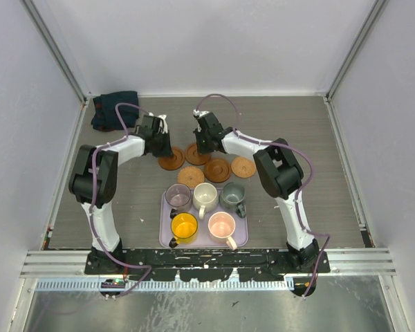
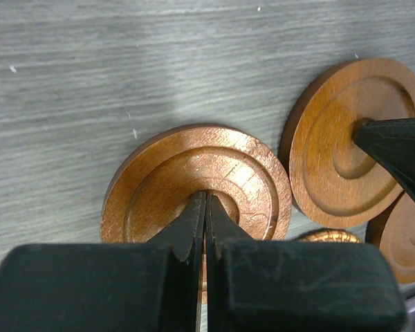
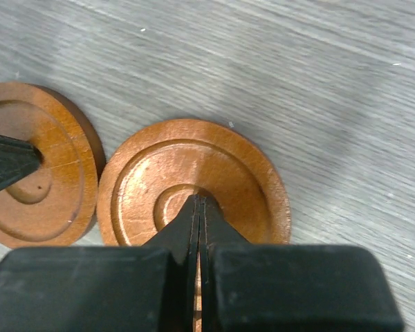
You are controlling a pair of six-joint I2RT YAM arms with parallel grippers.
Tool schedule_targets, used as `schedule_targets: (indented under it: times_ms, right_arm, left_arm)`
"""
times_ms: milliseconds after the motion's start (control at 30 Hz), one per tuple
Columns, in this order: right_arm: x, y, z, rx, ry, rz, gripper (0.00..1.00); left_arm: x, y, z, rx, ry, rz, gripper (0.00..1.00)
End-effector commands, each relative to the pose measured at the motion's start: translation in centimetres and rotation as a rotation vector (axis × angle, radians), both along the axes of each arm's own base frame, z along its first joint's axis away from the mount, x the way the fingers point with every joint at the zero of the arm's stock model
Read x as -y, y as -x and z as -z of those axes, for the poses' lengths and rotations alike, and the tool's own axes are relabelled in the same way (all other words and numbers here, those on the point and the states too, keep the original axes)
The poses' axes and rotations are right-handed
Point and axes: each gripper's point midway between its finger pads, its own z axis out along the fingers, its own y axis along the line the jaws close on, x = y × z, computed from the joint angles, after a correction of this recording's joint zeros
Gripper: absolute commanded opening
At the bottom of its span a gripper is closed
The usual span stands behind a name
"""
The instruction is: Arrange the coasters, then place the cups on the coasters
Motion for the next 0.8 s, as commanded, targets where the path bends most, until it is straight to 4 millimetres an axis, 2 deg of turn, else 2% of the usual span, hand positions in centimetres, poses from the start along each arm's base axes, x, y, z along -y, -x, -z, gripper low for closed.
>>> schedule_targets:
  times_ms: [0, 200, 367, 467, 600, 767]
  right_arm:
    - [3.5, -1.1, 0.7, -0.001, 0.116, 0.114, 0.01]
    - [8.2, -2.6, -0.1, 0.03, 0.165, 0.247, 0.01]
    - [13.1, -4.7, -0.6, 0.042, 0.151, 0.364, 0.01]
    - [16.2, -5.7, -0.1, 0.027, 0.144, 0.439, 0.01]
    - [19.9, -6.0, 0.0, 0.015, 0.128, 0.527, 0.01]
    - [23.8, -5.8, -0.8, 0.045, 0.147, 0.618, 0.01]
  left_arm:
    - [-0.5, -1.0, -0.1, -0.006, -0.052, 0.001, 0.0]
    - [-1.9, -2.3, 0.0, -0.022, -0.063, -0.042, 0.0]
    - [-3.6, -3.3, -0.3, -0.024, -0.061, -0.086, 0.0]
    - [-4.7, -3.7, -0.3, -0.028, -0.062, -0.106, 0.0]
    - [-5.7, -4.1, -0.3, -0.034, -0.051, -0.12, 0.0]
    - [-5.6, -4.0, -0.2, -0.038, -0.039, -0.112, 0.0]
